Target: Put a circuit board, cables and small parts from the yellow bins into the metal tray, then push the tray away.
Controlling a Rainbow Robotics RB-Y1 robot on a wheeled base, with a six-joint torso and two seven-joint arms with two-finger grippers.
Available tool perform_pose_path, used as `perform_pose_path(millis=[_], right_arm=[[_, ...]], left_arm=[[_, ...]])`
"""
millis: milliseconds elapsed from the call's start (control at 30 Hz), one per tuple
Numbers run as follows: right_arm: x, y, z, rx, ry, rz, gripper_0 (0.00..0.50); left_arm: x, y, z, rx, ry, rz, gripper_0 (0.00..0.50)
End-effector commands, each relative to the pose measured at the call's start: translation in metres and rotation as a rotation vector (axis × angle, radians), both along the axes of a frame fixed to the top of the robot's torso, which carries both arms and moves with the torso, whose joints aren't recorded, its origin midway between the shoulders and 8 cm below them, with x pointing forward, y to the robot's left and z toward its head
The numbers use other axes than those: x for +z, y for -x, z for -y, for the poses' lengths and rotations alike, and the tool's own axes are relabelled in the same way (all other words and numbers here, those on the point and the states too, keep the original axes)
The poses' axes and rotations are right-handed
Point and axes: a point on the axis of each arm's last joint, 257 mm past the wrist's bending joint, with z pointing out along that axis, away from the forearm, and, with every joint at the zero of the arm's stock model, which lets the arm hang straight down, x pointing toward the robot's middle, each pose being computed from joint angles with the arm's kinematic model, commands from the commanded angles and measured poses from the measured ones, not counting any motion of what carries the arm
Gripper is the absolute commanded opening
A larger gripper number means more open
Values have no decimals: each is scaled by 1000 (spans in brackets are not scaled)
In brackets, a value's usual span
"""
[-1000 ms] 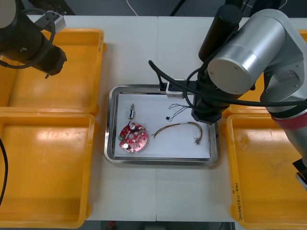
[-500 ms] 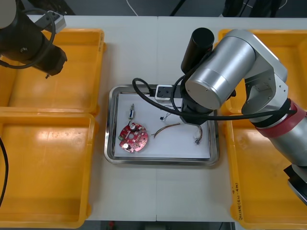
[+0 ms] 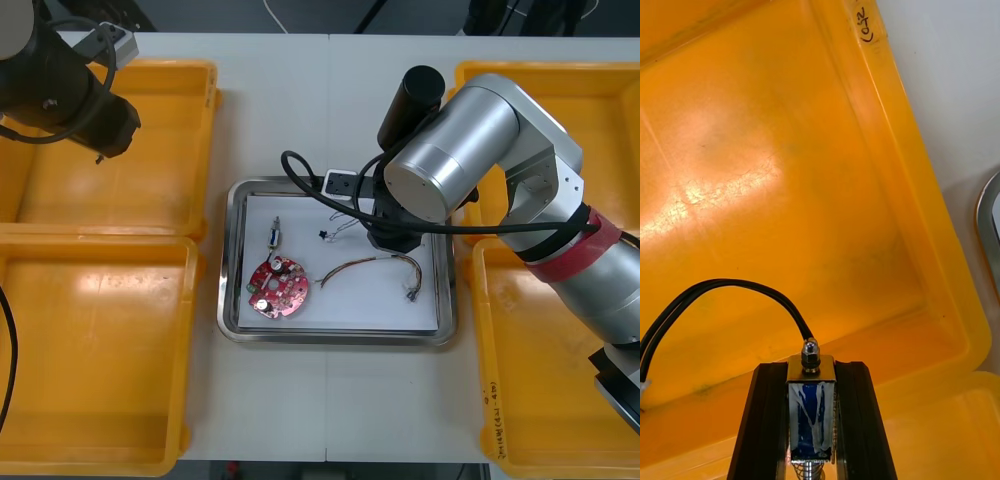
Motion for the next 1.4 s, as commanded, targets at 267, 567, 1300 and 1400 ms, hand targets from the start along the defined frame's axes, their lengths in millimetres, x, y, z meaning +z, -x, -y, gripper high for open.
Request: perform_pose_path(millis=[267, 567, 1300, 1400], right_arm=[[11, -26, -11, 59, 15, 73, 0], [6, -34, -5, 50, 21, 78, 0], [19, -24, 4, 40, 87, 61, 500], [26, -14, 4, 29, 92, 45, 500]], left_arm=[[11, 2, 8, 71, 86, 30, 2], [12, 3, 9, 72, 91, 34, 1], [13, 4, 16, 76, 109, 35, 1], [13, 5, 19, 77, 109, 35, 2]])
